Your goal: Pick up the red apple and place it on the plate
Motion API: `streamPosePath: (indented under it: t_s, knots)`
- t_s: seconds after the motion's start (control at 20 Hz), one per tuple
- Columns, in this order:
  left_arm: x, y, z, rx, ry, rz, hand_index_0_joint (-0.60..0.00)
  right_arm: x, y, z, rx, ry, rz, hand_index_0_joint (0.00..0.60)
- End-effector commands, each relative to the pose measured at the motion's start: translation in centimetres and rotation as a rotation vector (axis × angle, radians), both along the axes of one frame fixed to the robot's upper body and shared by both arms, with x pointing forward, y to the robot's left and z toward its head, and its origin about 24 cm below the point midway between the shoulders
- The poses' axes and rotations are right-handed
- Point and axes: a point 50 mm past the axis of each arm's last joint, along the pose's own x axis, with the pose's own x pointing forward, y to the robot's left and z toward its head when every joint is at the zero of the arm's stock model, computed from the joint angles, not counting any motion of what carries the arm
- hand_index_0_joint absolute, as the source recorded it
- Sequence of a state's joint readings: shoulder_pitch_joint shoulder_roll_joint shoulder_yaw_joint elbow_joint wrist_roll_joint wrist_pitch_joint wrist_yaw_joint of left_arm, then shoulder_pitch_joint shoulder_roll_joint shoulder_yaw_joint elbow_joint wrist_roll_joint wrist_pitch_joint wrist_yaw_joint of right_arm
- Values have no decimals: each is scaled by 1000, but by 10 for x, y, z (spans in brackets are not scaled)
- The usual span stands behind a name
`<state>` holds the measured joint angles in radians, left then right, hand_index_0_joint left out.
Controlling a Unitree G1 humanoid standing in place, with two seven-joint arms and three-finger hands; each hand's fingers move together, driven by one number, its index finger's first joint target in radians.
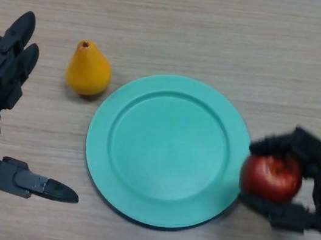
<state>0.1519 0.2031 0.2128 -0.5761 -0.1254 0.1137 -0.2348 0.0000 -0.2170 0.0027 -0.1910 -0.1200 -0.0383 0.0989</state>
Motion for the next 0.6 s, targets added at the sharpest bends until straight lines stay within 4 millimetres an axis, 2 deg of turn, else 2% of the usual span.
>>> streamPosePath:
  t_s: [0.05,0.2,0.35,0.5,0.55,0.6]
  knots:
    - [-13,5,34,20,-217,-11,0,6,15,43,-34,-232,-1,600]
    - [-11,3,35,17,-212,-35,0,21,45,44,-31,-224,81,600]
    - [-11,1,40,12,-224,-60,0,33,54,28,1,-160,55,600]
    - [-9,2,42,14,-227,-69,0,35,58,11,-20,-95,49,600]
    - [-9,1,42,14,-228,-68,0,35,58,11,-25,-97,49,499]
    - [-9,1,42,14,-229,-68,0,36,59,11,-36,-104,46,350]
